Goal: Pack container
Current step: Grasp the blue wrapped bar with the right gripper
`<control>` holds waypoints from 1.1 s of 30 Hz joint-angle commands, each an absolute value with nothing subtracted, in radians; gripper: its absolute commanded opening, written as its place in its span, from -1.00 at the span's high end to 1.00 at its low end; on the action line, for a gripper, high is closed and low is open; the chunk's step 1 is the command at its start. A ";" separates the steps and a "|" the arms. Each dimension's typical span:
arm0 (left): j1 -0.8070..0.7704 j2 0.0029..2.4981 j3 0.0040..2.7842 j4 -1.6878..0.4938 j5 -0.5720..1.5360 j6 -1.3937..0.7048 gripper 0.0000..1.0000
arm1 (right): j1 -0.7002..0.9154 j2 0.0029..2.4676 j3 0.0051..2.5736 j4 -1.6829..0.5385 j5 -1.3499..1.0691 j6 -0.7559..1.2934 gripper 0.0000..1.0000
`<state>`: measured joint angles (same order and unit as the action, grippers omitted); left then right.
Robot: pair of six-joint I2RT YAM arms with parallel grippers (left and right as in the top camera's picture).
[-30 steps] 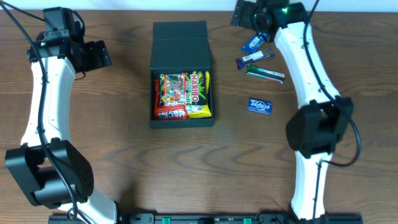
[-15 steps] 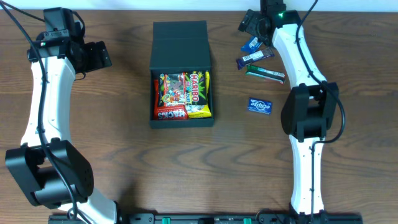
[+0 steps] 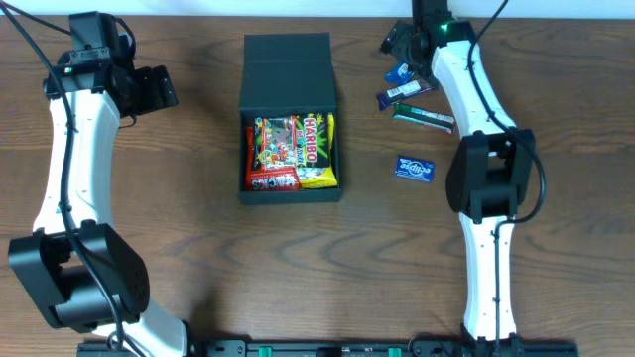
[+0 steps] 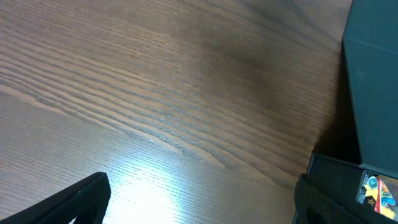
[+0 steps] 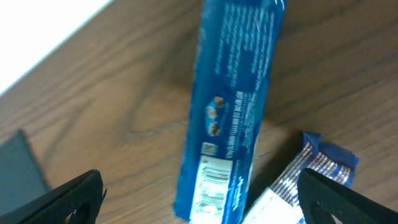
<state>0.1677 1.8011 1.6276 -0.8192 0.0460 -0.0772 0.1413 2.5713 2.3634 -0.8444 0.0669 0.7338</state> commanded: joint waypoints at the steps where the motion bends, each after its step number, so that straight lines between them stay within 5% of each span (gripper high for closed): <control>1: 0.170 1.812 1.638 -0.823 0.042 -0.067 -0.91 | 0.131 2.595 2.387 -0.845 0.063 0.755 -0.98; 33: 0.170 1.812 1.638 -0.825 0.041 -0.066 -0.91 | 0.095 2.666 2.389 -0.749 -0.094 0.698 -0.97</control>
